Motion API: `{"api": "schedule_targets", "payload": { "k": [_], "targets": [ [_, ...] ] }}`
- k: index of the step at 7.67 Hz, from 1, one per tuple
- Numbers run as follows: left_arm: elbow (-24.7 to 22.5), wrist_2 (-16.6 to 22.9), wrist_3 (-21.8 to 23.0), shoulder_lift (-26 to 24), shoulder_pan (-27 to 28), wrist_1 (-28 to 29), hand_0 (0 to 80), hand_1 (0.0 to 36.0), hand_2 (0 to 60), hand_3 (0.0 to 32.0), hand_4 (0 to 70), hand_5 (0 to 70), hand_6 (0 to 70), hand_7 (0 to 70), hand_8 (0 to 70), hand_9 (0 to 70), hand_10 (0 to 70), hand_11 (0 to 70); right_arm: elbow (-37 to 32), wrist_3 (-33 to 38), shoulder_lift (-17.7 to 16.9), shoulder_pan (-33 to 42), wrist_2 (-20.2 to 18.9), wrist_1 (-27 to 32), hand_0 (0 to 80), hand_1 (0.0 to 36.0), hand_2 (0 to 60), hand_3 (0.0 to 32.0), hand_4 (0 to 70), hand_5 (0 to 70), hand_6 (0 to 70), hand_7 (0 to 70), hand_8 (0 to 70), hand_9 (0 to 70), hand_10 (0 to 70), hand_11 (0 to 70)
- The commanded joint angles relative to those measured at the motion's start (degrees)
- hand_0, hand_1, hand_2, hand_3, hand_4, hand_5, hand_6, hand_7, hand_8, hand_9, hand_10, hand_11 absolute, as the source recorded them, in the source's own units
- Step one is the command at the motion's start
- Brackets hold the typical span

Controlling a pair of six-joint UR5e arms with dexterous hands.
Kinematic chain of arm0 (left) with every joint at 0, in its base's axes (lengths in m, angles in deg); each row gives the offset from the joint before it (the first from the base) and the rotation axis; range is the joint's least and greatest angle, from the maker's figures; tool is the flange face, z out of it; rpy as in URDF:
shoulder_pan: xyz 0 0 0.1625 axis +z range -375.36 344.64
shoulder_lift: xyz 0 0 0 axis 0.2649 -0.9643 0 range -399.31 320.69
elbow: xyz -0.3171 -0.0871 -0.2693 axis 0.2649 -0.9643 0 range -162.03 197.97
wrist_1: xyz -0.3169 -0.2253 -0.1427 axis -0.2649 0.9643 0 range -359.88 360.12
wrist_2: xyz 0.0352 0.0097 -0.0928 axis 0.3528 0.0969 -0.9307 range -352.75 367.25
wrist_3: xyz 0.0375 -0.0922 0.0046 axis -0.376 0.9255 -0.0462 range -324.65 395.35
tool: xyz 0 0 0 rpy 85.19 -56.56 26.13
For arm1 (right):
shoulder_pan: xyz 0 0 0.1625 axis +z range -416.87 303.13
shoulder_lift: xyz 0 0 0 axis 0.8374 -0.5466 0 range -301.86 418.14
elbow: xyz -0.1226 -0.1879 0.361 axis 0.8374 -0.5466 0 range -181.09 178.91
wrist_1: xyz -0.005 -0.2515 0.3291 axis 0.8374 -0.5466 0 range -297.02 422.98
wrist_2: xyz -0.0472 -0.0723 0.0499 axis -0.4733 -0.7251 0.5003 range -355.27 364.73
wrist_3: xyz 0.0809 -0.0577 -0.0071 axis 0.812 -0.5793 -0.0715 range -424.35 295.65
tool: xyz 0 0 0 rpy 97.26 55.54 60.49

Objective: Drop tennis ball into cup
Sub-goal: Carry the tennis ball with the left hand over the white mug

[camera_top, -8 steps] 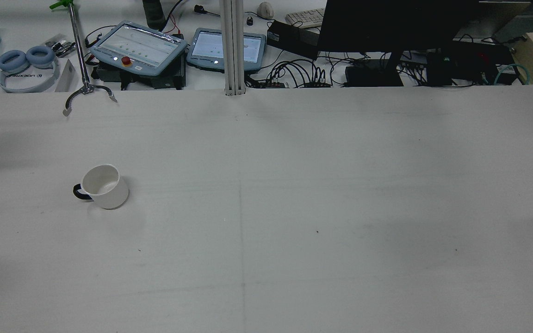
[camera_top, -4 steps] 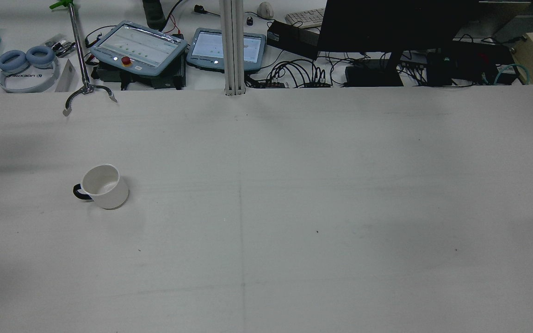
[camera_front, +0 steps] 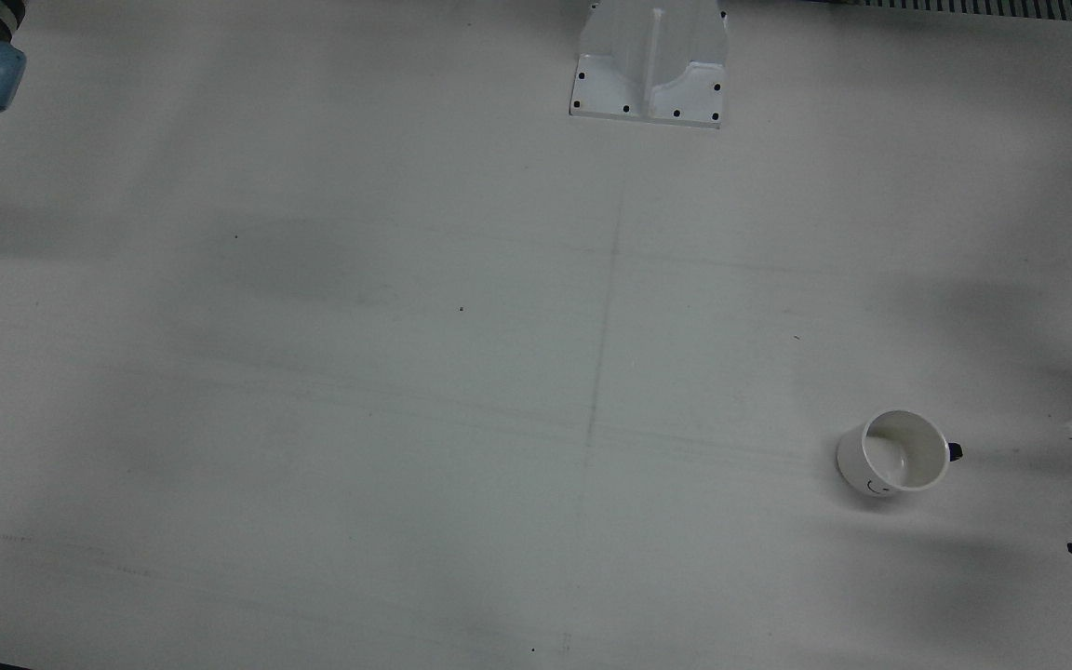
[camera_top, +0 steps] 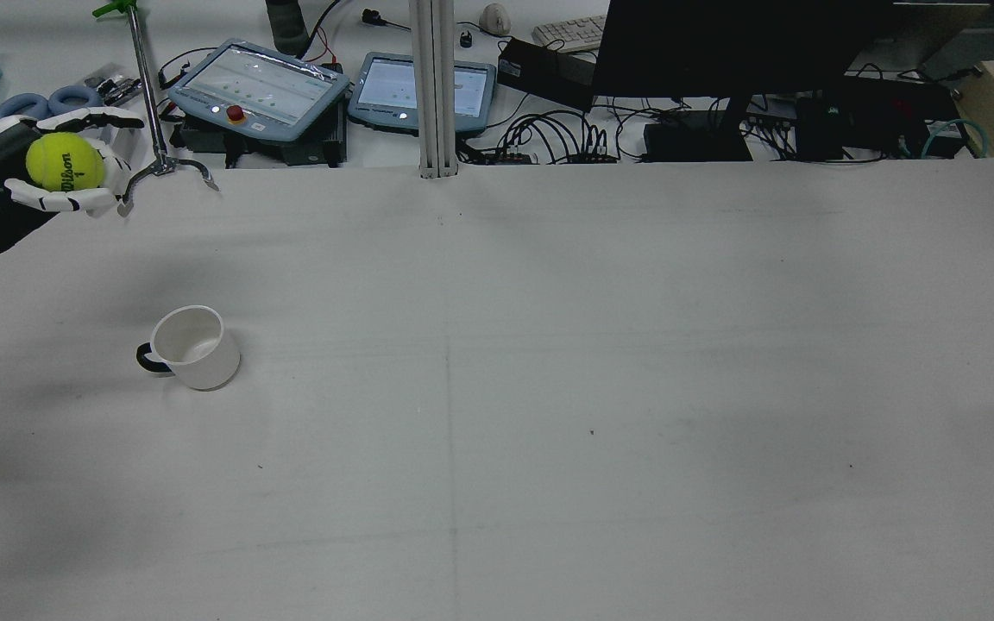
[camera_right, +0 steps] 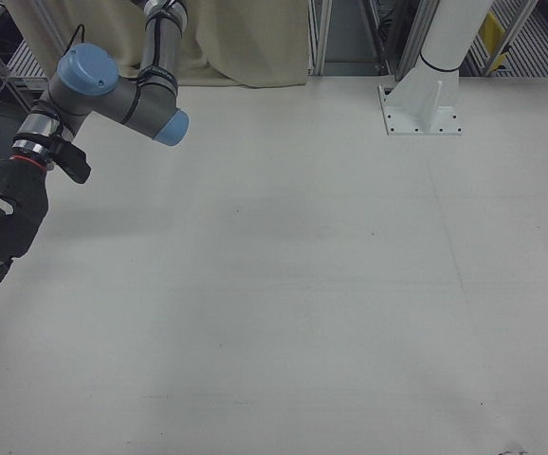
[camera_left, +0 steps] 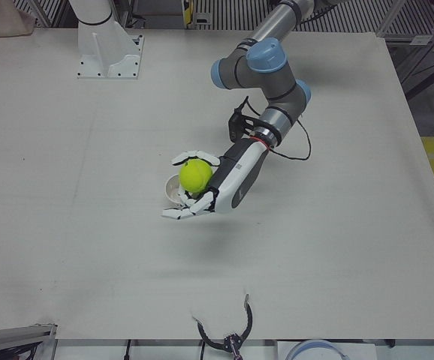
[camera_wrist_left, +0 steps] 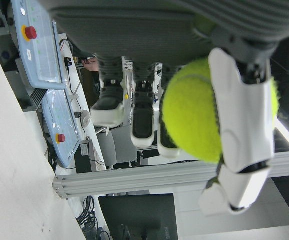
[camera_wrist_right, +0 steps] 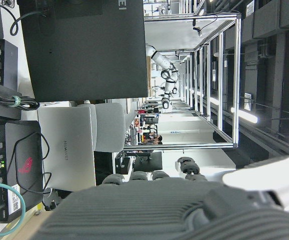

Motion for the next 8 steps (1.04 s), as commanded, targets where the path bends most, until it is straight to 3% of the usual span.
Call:
{"api": "schedule_targets", "payload": {
  "k": [1,2,3,5,8],
  "targets": [
    [0.11,-0.13,-6.53,-1.21,4.13,-0.26,55.0,19.7,28.2,0.0,20.4,23.5,70.0,68.0,45.9,55.3,49.3,70.0,0.0,0.0,-0.01,0.0,0.0,0.0,0.0,0.0,0.0,0.0,0.0,0.0,0.0,0.0,0.0,0.0,0.0,0.0],
    [0.19,-0.22,-7.42,-1.03,5.7,0.0,54.3,19.7,26.0,0.0,19.9,20.6,61.0,70.0,44.0,55.7,49.7,70.0,0.0,0.0,-0.01,0.0,0.0,0.0,0.0,0.0,0.0,0.0,0.0,0.0,0.0,0.0,0.0,0.0,0.0,0.0],
    [0.54,-0.22,-8.12,-1.12,7.29,0.09,53.0,18.2,28.0,0.0,18.2,22.3,69.3,66.4,45.3,54.9,50.1,70.0,0.0,0.0,0.07,0.0,0.0,0.0,0.0,0.0,0.0,0.0,0.0,0.0,0.0,0.0,0.0,0.0,0.0,0.0],
    [0.98,-0.3,-11.11,-1.12,10.44,1.14,52.1,16.7,28.9,0.0,17.0,24.4,70.0,61.8,46.6,53.9,50.1,70.0,0.0,0.0,0.08,0.0,0.0,0.0,0.0,0.0,0.0,0.0,0.0,0.0,0.0,0.0,0.0,0.0,0.0,0.0],
    [5.98,-0.3,-10.94,-1.39,11.35,3.69,52.6,17.0,27.6,0.0,17.8,23.7,70.0,62.5,46.0,53.9,50.0,70.0,0.0,0.0,-0.01,0.0,0.0,0.0,0.0,0.0,0.0,0.0,0.0,0.0,0.0,0.0,0.0,0.0,0.0,0.0]
  ]
}}
